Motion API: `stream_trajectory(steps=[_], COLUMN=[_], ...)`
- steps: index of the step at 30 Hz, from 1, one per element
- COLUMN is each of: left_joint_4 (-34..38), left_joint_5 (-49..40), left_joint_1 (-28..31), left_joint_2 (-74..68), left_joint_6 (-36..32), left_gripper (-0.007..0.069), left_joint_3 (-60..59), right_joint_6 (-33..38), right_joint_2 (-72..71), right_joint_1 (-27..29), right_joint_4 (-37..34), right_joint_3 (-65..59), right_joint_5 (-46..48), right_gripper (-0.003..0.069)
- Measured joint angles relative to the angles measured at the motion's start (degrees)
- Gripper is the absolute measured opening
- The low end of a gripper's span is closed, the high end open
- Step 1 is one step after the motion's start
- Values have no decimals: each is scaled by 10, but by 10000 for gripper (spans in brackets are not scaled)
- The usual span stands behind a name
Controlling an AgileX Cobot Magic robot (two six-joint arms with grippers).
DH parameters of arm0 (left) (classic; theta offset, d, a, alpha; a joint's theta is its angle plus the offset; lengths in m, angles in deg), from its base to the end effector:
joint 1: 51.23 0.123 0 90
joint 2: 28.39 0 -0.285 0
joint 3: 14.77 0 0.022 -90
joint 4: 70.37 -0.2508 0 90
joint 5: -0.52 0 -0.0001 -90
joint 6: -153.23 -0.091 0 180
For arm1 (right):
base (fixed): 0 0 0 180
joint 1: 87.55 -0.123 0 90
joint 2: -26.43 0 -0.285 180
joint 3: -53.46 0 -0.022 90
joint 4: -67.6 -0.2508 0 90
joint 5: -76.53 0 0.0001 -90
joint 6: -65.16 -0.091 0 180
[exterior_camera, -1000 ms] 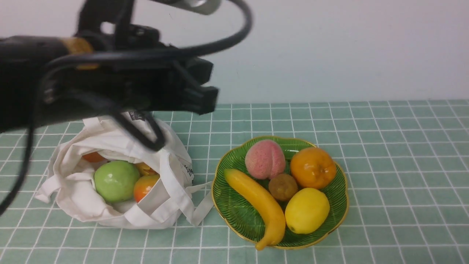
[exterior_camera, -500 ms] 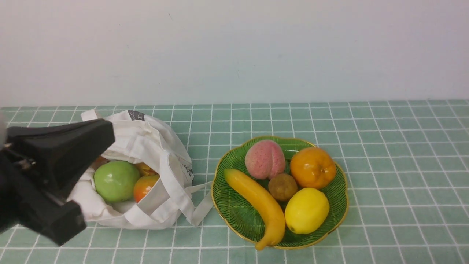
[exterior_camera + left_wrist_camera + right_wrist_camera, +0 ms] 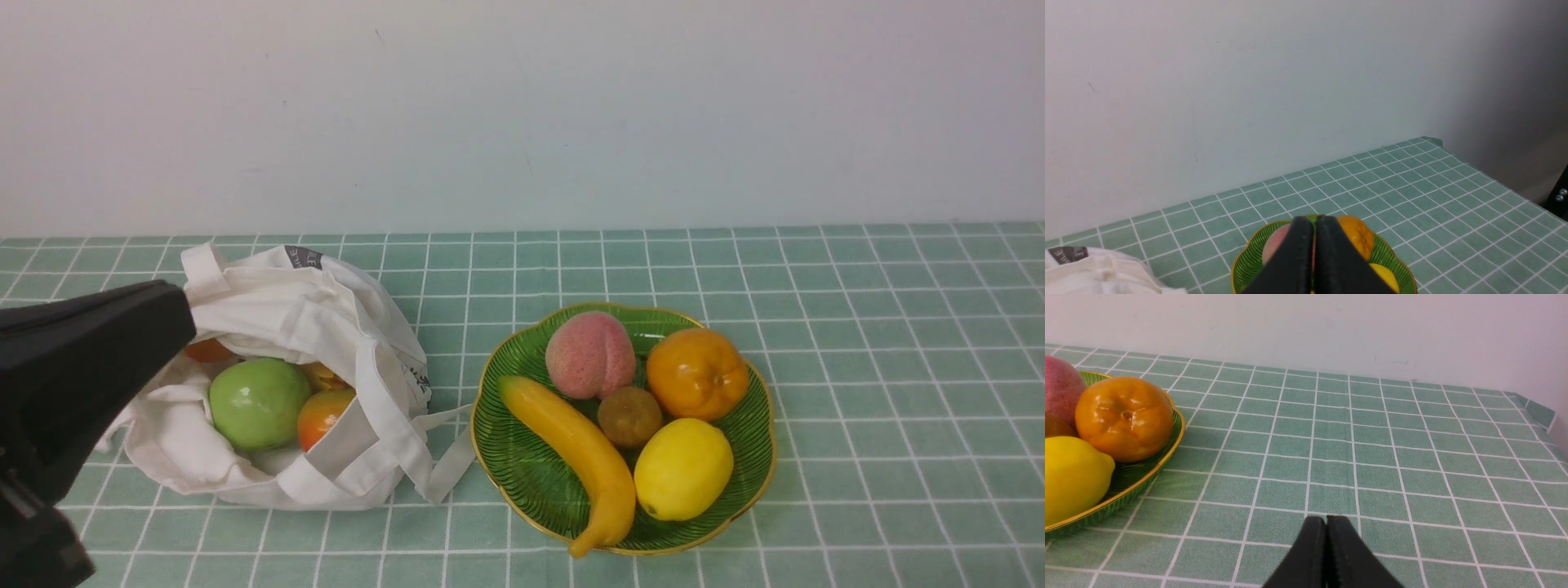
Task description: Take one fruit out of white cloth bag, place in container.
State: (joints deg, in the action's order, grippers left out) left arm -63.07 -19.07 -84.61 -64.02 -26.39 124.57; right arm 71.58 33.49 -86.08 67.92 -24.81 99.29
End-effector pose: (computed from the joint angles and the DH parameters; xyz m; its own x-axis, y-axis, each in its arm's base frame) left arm 0.0791 -0.0568 0.3607 -0.1567 -0.0480 -0.9865 0.5699 0.8114 -0.1300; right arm 0.0518 -0.0015 0.1720 -0.3115 -0.1090 -0.9440 -0.0088 0.9937 -0.1118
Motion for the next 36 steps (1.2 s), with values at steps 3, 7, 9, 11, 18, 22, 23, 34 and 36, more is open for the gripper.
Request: stream_trajectory(steps=[3,7,9,11,18,22,23,34,36], left_joint_4=[-12,-36,-51,-73,-80,-89,-90,-94,-94], left_joint_5=[-36,-94,-101,-98,-78,-73,-72,-24,-24], left_joint_1=[0,0,4,29,176,264,281,300,301], left_joint_2=[30,80,103,143,240,282,284,285,285], left_joint_6=[1,1,1,4,5,5,5,5,5], left_gripper=[-8,-8,-8,-8,-8,-8,-8,-8,-8], left_joint_3=[0,-4,-17,-56,-208,-319,-345,-380,-380], right_joint_6=[0,0,0,0,0,0,0,0,0], right_joint_2=[0,0,0,0,0,0,0,0,0], right_joint_1=[0,0,0,0,0,0,0,0,0], right_joint_4=[0,0,0,0,0,0,0,1,1], right_joint_3=[0,0,0,0,0,0,0,0,0], right_joint_5=[0,0,0,0,0,0,0,0,0], right_gripper=[-15,-15,-15,-15,-15,-15,-15,-15,-15])
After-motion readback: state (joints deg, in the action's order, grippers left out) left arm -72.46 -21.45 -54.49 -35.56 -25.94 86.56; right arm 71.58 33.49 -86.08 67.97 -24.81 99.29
